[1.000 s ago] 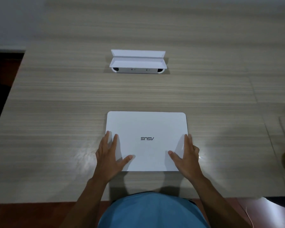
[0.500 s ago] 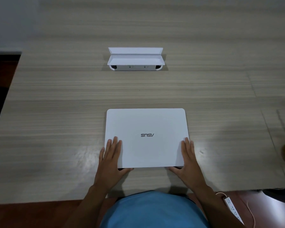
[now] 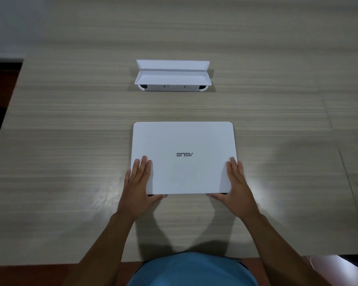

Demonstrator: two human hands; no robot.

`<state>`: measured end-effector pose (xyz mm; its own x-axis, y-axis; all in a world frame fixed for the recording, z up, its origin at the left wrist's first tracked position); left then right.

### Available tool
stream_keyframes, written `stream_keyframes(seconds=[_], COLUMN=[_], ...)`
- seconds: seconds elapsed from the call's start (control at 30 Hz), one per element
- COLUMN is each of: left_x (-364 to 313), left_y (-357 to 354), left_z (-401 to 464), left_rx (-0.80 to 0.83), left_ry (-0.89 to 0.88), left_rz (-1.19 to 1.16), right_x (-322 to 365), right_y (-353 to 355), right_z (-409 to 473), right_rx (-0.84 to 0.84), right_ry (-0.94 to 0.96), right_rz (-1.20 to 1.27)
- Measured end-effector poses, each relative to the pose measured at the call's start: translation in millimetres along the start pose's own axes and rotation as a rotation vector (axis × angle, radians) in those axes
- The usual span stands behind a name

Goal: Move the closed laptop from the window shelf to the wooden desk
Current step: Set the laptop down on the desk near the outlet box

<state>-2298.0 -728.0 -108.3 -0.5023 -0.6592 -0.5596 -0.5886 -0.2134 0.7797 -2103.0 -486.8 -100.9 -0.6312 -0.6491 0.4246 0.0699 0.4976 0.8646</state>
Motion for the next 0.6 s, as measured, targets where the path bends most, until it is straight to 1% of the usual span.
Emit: stream_keyframes(seconds=[0.3, 0.47, 0.6], left_x=[4, 5, 4], left_y=[26, 26, 26], left_z=[61, 64, 62], left_rx=[-0.014, -0.014, -0.030], left_ry=[-0.019, -0.029, -0.009], left_rz=[0.028, 0.026, -0.020], right_x=[12, 11, 11], right_y=[11, 7, 7], right_z=[52, 52, 52], right_rx=[0.004, 0.009, 0.004], right_ry=[-0.029, -0.023, -0.025], right_rz=[-0.040, -0.107, -0.095])
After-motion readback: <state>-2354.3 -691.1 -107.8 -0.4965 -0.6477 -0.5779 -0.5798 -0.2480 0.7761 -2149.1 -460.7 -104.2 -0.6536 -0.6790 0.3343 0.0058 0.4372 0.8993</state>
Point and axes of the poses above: each hand's wrist, its own z-axis towards the middle knuckle, its own y-axis out of the back of the hand, x = y × z, the point moved 5 cm from there along z, towards the middle knuckle, and after that the axes turned 8 degrees about -z, right-handed, at the moved point
